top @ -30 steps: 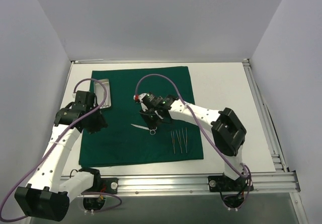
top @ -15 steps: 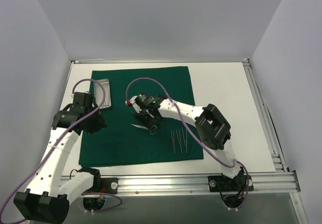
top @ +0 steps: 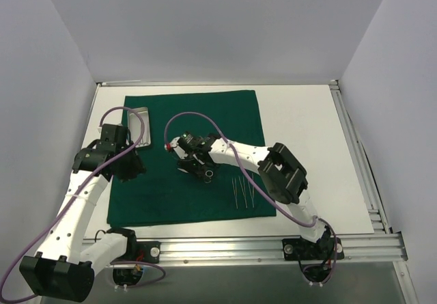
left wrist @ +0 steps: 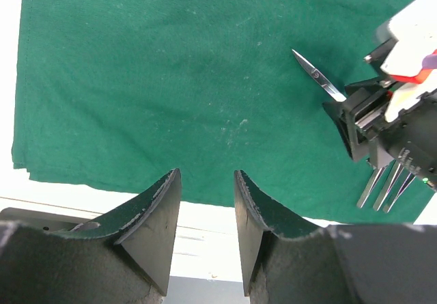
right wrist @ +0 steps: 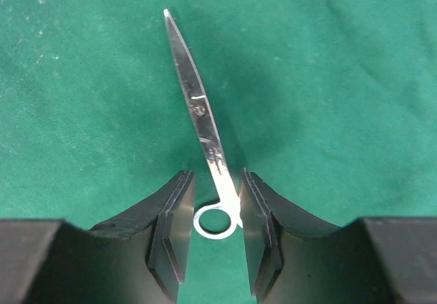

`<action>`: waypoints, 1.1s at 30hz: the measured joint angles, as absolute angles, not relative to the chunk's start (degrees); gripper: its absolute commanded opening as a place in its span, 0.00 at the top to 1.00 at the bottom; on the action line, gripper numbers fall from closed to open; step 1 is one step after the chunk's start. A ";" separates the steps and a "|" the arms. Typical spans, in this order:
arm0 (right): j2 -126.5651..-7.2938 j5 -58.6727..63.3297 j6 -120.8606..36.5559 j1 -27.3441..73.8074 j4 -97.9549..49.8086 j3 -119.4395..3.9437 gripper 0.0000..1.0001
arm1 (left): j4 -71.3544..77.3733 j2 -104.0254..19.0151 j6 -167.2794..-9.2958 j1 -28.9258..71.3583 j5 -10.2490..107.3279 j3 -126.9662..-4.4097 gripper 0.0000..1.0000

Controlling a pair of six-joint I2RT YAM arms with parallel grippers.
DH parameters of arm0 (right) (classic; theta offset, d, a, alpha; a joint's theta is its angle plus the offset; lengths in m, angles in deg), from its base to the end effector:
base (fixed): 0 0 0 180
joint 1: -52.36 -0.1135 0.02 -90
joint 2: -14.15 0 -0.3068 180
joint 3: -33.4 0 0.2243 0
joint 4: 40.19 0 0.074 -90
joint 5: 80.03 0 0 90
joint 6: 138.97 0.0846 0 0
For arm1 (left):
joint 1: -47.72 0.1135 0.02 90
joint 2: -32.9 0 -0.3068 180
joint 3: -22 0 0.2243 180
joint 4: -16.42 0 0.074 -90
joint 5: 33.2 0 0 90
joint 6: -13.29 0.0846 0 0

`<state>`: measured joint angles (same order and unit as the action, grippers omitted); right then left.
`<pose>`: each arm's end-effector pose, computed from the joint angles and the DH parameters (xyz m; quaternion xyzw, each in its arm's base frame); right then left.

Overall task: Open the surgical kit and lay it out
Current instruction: Pick up the medical item from the surgical kit.

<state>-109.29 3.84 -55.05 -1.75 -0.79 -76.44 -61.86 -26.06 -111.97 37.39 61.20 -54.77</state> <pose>0.2871 0.4122 0.1905 -0.4895 0.8108 0.1753 0.2688 0.1521 -0.0211 0.3072 -0.2181 0.9414 -0.0644 0.2492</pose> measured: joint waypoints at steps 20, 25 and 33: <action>-110.38 2.99 -56.63 -2.08 -1.12 -76.37 0.94 | -61.79 -26.28 -111.91 37.39 60.81 -54.77 0.54; -110.38 3.10 -55.91 -2.05 -1.14 -76.37 1.00 | -61.79 -26.28 -111.93 37.39 60.81 -54.77 0.54; -109.83 3.51 -49.39 -2.01 -1.03 -76.07 1.00 | -61.79 -26.28 -111.95 37.41 60.75 -54.77 0.54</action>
<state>-109.83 3.51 -49.39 -2.01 -1.03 -76.07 -61.79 -26.28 -111.95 37.41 60.75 -54.77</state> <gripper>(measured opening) 0.124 0.459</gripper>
